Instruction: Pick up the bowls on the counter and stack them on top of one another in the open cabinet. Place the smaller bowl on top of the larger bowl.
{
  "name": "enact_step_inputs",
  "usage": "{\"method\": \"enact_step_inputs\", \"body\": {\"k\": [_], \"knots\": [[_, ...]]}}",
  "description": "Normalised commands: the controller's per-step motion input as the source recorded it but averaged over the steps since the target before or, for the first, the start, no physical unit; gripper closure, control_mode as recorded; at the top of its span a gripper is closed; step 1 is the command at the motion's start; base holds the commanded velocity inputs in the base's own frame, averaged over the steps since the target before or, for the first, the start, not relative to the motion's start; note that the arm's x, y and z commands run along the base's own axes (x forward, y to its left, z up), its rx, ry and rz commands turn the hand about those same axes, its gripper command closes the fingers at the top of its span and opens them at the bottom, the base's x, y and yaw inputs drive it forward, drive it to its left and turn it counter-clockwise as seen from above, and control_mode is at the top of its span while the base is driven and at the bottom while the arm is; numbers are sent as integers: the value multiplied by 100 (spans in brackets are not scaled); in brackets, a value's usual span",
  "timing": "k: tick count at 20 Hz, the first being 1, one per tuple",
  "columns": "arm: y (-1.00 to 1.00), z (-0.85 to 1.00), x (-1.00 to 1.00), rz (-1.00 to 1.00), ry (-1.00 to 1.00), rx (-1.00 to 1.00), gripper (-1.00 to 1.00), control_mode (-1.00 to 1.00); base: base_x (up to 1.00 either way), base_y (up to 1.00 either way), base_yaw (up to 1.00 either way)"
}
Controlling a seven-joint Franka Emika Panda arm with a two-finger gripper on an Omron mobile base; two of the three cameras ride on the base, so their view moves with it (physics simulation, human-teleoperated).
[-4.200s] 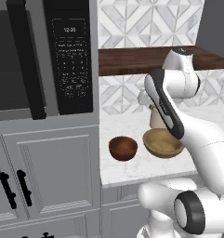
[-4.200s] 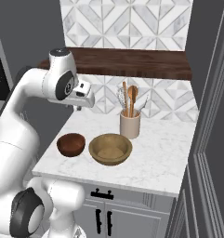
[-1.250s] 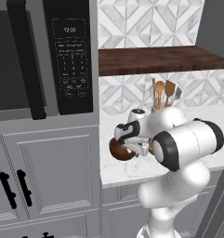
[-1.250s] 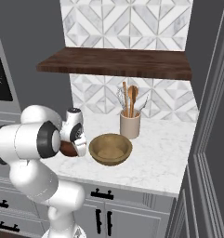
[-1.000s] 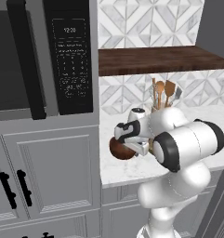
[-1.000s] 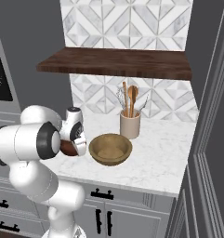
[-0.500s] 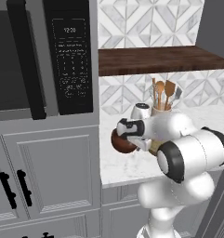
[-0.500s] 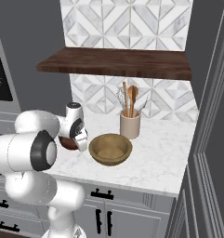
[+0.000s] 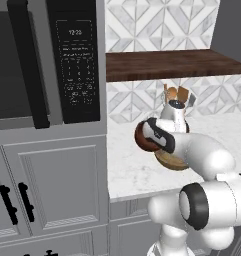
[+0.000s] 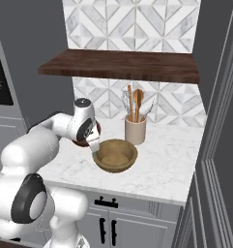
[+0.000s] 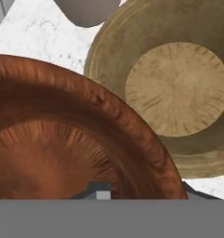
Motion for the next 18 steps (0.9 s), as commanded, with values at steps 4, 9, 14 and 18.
{"method": "enact_step_inputs", "body": {"k": [4, 9, 14, 18], "knots": [[-82, 12, 0, -10, 11, -13, 100, -100, 0, 0, 0], [-97, -5, 16, -8, 13, -14, 100, -100, 0, 0, 0], [-23, -34, 23, 0, 1, -4, 100, -100, 0, 0, 0], [-10, -56, 11, 0, 0, -5, 100, -100, 0, 0, 0]]}}
